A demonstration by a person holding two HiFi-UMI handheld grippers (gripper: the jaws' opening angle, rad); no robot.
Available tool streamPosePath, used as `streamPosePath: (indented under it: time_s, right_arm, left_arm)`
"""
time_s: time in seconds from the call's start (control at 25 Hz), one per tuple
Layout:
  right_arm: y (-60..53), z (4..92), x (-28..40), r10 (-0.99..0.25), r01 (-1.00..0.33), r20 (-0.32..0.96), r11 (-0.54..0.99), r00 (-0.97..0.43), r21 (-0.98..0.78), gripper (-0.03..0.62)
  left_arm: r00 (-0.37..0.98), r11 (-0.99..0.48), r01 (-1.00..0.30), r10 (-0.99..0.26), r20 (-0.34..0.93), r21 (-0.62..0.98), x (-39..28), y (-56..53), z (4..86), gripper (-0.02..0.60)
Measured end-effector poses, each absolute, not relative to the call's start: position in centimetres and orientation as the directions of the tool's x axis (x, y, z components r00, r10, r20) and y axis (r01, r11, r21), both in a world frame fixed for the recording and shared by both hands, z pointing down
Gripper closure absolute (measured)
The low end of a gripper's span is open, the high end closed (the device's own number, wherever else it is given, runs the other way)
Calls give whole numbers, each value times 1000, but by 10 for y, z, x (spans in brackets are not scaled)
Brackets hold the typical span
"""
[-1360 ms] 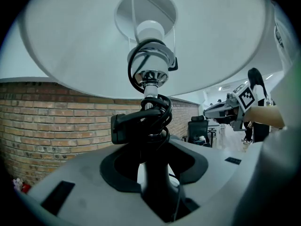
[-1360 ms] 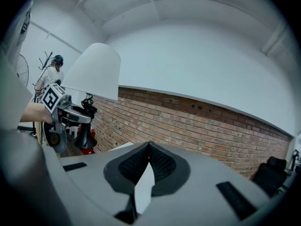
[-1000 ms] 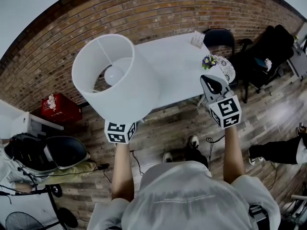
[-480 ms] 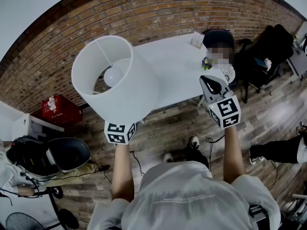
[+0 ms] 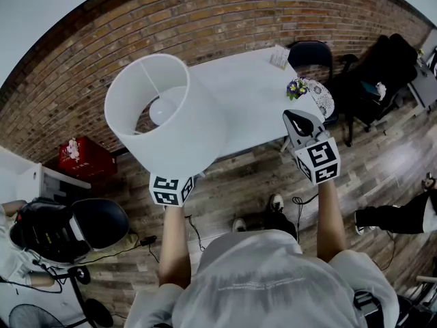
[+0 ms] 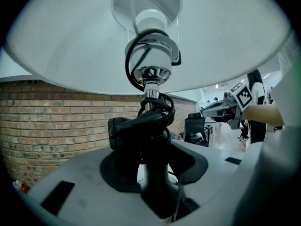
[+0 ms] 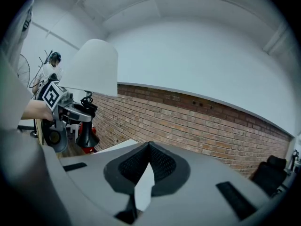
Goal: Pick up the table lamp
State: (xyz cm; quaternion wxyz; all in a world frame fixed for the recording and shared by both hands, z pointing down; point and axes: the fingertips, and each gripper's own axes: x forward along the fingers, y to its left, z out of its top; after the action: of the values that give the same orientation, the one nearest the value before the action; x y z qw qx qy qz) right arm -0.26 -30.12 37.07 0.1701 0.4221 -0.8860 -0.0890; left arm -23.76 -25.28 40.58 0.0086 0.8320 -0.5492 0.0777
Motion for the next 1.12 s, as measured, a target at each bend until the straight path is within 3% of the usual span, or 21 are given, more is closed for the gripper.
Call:
streamPosePath:
  time_s: [0.72,1.12]
  right_arm:
    - [-327,415,-9,-757,-714,321,649,-569,265,582]
    - [-352,397,-17,-791,-726,263,611,-552,316,582]
  left_arm:
    - [412,-423,-906,-889,199,-16,-248,-284,457,420]
    - [415,-431,-901,-887,201,-42,-252,-313,454,420]
